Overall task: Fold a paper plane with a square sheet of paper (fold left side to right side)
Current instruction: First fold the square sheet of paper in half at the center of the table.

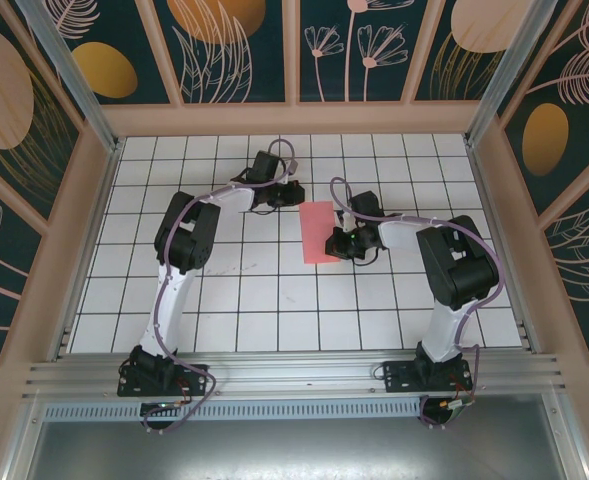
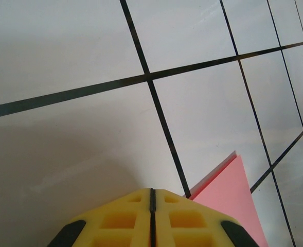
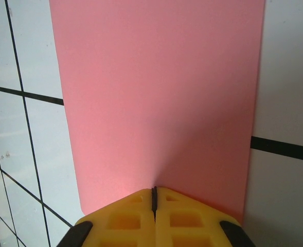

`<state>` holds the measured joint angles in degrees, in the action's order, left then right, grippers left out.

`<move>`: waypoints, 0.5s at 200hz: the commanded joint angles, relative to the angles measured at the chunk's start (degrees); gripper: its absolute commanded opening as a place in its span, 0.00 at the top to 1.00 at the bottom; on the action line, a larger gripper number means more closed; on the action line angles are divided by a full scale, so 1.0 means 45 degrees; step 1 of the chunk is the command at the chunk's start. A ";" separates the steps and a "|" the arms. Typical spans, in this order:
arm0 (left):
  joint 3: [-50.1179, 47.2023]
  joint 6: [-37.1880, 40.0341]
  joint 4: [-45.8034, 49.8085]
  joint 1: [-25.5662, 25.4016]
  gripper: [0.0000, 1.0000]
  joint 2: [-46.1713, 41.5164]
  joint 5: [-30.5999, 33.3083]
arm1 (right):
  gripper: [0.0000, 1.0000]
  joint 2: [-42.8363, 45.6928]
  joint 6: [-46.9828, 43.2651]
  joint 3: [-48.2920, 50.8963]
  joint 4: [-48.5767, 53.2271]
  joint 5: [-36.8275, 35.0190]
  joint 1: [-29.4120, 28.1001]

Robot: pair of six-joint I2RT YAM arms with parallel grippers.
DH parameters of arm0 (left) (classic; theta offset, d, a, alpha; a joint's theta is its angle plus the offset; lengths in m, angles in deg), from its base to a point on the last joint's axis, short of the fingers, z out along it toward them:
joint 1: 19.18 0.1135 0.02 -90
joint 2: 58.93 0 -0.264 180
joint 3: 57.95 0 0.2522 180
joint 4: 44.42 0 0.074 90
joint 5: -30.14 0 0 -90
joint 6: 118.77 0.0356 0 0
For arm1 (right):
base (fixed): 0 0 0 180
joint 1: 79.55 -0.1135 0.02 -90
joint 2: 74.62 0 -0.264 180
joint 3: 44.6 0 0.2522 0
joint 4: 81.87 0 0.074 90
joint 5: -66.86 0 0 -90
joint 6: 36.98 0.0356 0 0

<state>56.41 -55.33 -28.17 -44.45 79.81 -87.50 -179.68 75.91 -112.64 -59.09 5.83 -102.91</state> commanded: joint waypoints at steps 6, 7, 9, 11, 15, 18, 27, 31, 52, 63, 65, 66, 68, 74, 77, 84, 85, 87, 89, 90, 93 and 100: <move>0.0507 0.0287 0.0417 0.0388 0.91 0.0542 0.0646 | 0.94 -0.0702 -0.0205 0.0667 0.1639 -0.0739 -0.0067; 0.0522 0.0292 0.0431 0.0395 0.91 0.0539 0.0640 | 0.94 -0.0700 -0.0205 0.0662 0.1644 -0.0737 -0.0065; 0.0557 0.0297 0.0451 0.0401 0.91 0.0523 0.0621 | 0.94 -0.0698 -0.0190 0.0672 0.1638 -0.0736 -0.0064; 0.0570 0.0303 0.0476 0.0392 0.91 0.0499 0.0616 | 0.94 -0.0712 -0.0187 0.0660 0.1617 -0.0725 -0.0064; 0.0612 0.0340 0.0493 0.0416 0.90 0.0422 0.0601 | 0.94 -0.0703 -0.0168 0.0664 0.1588 -0.0726 -0.0074; 0.0631 0.0372 0.0517 0.0419 0.90 0.0369 0.0603 | 0.94 -0.0701 -0.0151 0.0658 0.1564 -0.0697 -0.0070; 0.0636 0.0449 0.0562 0.0432 0.90 0.0125 0.0639 | 0.94 -0.0738 -0.0113 0.0623 0.1500 -0.0674 -0.0078; 0.0592 0.0481 0.0557 0.0413 0.89 -0.0042 0.0634 | 0.94 -0.0760 -0.0108 0.0614 0.1494 -0.0675 -0.0066; -0.0183 0.0417 0.0202 0.0422 0.89 -0.1115 0.0585 | 0.94 -0.0841 -0.0049 0.0505 0.1439 -0.0654 -0.0084; -0.1060 0.0225 -0.0347 0.0397 0.89 -0.1811 0.0346 | 0.94 -0.0857 -0.0046 0.0465 0.1453 -0.0671 -0.0094; -0.1230 0.0197 -0.0476 0.0411 0.89 -0.1940 0.0264 | 0.94 -0.0854 -0.0048 0.0462 0.1453 -0.0670 -0.0086; -0.1343 0.0169 -0.0533 0.0397 0.89 -0.2000 0.0224 | 0.94 -0.0864 -0.0048 0.0462 0.1453 -0.0673 -0.0085; -0.1526 0.0125 -0.0635 0.0401 0.89 -0.2148 0.0170 | 0.94 -0.0856 -0.0049 0.0461 0.1468 -0.0676 -0.0084; -0.2060 -0.0044 -0.1015 0.0400 0.89 -0.2496 -0.0027 | 0.94 -0.0865 -0.0039 0.0467 0.1466 -0.0703 -0.0089; -0.2362 -0.0125 -0.1198 0.0392 0.89 -0.2674 -0.0113 | 0.94 -0.0855 -0.0045 0.0462 0.1460 -0.0714 -0.0094; -0.3014 -0.0315 -0.1582 0.0349 0.90 -0.3031 -0.0308 | 0.94 -0.0855 -0.0042 0.0469 0.1453 -0.0725 -0.0084; -0.3105 -0.0350 -0.1662 0.0337 0.90 -0.3073 -0.0345 | 0.94 -0.0864 -0.0046 0.0475 0.1453 -0.0730 -0.0084; -0.3309 -0.0416 -0.1796 0.0327 0.90 -0.3173 -0.0402 | 0.94 -0.0871 -0.0048 0.0484 0.1444 -0.0709 -0.0084; -0.3462 -0.0471 -0.1927 0.0310 0.90 -0.3237 -0.0499 | 0.93 -0.0873 -0.0049 0.0496 0.1436 -0.0709 -0.0093; -0.3582 -0.0506 -0.2001 0.0298 0.90 -0.3294 -0.0548 | 0.93 -0.0873 -0.0049 0.0498 0.1435 -0.0712 -0.0089; -0.3834 -0.0620 -0.2219 0.0265 0.90 -0.3419 -0.0664 | 0.93 -0.0883 -0.0039 0.0483 0.1439 -0.0715 -0.0092; -0.4433 -0.0890 -0.2730 0.0168 0.90 -0.3646 -0.0914 | 0.93 -0.0911 -0.0049 0.0488 0.1420 -0.0692 -0.0103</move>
<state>43.40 -55.95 -31.63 -42.64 69.32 -87.04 -179.68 75.87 -112.64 -59.18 5.88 -102.91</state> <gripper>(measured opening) 0.102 0.067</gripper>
